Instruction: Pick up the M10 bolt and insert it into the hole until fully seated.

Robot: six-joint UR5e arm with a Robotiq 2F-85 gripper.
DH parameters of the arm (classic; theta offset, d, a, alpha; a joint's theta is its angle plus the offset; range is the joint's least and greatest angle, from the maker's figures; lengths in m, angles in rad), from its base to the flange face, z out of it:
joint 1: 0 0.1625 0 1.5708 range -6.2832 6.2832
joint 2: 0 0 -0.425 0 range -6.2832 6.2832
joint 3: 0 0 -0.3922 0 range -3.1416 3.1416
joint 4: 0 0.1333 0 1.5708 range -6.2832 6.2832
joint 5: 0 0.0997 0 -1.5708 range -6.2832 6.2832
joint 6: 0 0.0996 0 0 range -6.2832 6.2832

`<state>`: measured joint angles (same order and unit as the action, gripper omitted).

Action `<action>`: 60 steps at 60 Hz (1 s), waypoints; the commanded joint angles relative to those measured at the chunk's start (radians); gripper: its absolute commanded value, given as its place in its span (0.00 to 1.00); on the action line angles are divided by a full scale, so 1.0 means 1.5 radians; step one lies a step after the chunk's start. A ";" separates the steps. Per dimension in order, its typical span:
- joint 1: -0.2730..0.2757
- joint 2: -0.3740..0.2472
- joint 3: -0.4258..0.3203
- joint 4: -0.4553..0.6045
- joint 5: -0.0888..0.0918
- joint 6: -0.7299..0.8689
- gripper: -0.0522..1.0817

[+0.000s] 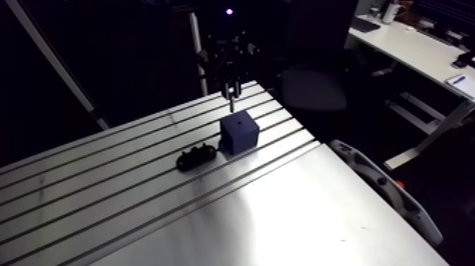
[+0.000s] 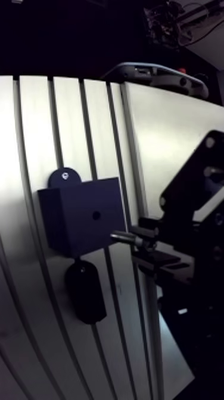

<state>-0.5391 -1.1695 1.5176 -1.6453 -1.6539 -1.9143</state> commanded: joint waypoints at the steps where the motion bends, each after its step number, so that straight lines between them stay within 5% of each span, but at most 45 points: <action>1: -0.004 0.001 0.002 -0.007 0.000 -0.001 1.00; 60: -0.007 0.012 0.003 -0.007 0.000 0.001 1.00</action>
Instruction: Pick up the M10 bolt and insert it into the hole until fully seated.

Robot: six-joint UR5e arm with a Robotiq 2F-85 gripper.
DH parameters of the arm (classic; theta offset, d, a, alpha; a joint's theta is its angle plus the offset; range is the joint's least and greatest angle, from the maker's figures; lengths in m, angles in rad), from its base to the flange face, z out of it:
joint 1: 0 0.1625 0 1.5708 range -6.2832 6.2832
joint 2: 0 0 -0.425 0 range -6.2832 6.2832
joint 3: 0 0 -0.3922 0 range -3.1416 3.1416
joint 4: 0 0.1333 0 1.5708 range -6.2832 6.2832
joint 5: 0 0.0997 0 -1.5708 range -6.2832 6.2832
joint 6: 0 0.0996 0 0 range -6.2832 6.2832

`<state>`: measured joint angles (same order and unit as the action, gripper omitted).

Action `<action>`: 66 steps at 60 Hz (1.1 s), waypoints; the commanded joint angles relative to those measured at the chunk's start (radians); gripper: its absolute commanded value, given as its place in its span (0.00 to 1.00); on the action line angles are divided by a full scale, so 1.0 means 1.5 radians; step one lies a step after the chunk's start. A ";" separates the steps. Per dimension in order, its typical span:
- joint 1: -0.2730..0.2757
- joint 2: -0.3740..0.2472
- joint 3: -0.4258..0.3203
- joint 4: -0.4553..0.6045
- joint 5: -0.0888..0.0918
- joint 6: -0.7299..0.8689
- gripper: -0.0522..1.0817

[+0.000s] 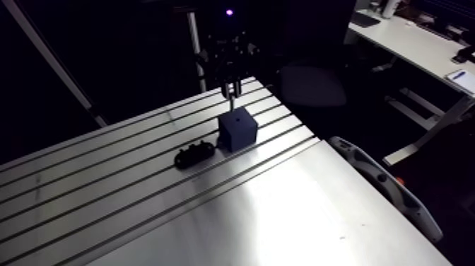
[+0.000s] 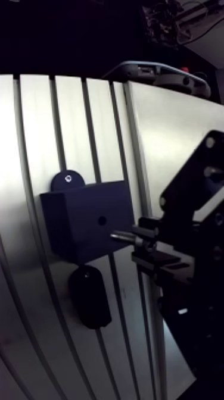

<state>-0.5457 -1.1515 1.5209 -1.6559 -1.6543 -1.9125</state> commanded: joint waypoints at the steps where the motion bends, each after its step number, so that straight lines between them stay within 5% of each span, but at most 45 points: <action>1: -0.002 0.000 0.001 0.000 0.000 0.000 1.00; 66: -0.010 0.009 0.007 -0.005 -0.001 0.000 1.00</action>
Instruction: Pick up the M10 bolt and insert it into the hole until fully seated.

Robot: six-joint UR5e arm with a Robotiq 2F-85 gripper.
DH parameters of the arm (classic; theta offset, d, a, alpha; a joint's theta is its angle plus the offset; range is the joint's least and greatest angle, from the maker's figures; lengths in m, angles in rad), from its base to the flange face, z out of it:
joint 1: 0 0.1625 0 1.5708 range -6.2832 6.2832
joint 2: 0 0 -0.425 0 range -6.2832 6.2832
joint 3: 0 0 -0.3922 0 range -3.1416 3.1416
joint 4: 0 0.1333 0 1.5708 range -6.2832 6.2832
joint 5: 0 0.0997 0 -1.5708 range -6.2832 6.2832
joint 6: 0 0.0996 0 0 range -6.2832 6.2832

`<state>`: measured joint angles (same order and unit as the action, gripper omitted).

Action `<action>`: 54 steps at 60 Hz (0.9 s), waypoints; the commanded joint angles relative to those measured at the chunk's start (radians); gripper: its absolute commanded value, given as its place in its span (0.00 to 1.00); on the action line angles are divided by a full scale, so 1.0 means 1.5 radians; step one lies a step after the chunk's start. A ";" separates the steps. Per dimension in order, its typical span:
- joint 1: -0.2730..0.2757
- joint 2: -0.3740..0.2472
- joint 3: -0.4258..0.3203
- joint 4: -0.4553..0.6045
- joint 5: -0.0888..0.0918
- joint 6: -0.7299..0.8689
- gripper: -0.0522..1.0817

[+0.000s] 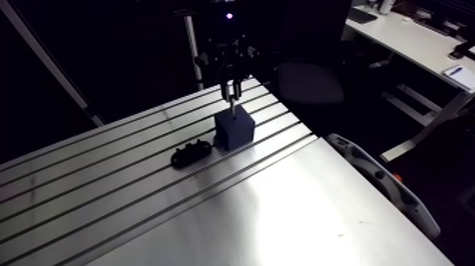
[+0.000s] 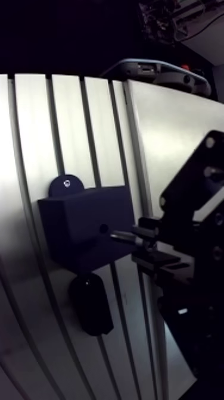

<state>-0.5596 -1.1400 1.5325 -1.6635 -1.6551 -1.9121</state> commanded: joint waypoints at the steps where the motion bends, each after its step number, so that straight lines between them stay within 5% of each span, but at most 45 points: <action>1: 0.000 0.002 -0.001 0.000 -0.001 0.000 1.00; 54: 0.000 0.002 0.000 0.001 -0.001 0.000 1.00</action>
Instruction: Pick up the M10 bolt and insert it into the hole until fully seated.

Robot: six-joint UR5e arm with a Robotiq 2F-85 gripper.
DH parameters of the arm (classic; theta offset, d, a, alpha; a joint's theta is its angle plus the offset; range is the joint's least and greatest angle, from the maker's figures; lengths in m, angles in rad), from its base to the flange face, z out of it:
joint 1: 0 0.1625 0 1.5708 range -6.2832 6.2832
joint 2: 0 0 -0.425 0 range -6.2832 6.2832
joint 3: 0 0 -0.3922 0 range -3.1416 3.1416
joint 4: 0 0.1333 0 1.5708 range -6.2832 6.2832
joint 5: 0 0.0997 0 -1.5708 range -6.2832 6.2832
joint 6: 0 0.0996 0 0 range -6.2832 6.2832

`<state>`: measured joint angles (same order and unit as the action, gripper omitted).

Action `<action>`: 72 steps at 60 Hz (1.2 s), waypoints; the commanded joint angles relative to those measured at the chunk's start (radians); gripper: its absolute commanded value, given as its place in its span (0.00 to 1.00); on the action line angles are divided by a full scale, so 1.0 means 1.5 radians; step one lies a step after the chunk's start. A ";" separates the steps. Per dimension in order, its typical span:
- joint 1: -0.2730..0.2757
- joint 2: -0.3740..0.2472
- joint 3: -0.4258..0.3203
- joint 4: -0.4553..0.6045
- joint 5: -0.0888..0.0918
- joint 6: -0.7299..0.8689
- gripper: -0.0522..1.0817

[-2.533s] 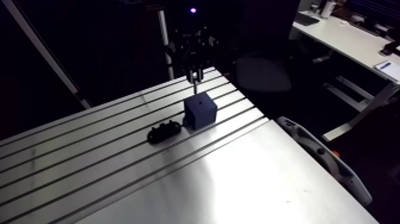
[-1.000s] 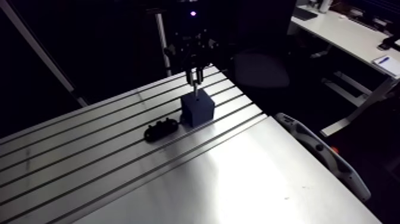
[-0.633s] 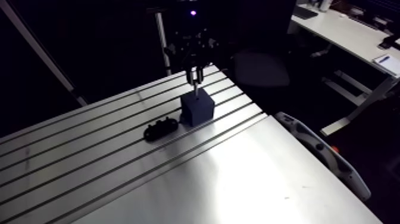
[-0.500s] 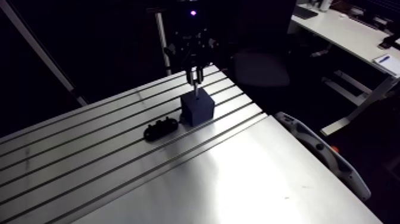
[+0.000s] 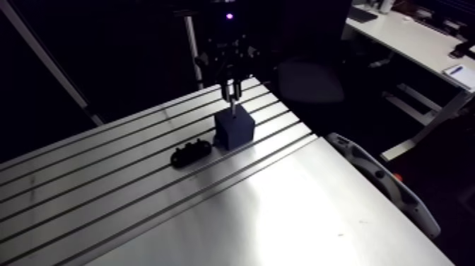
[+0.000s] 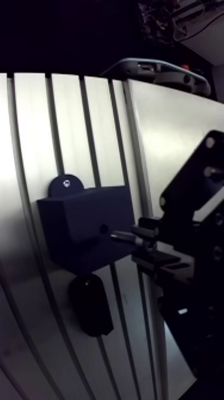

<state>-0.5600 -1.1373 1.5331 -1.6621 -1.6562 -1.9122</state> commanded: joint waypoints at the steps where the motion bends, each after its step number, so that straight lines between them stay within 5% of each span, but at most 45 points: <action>1: 0.000 0.000 0.000 0.000 -0.001 0.000 1.00; 72: -0.002 0.009 0.004 -0.010 -0.001 0.000 1.00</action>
<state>-0.5618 -1.1241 1.5390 -1.6761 -1.6565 -1.9121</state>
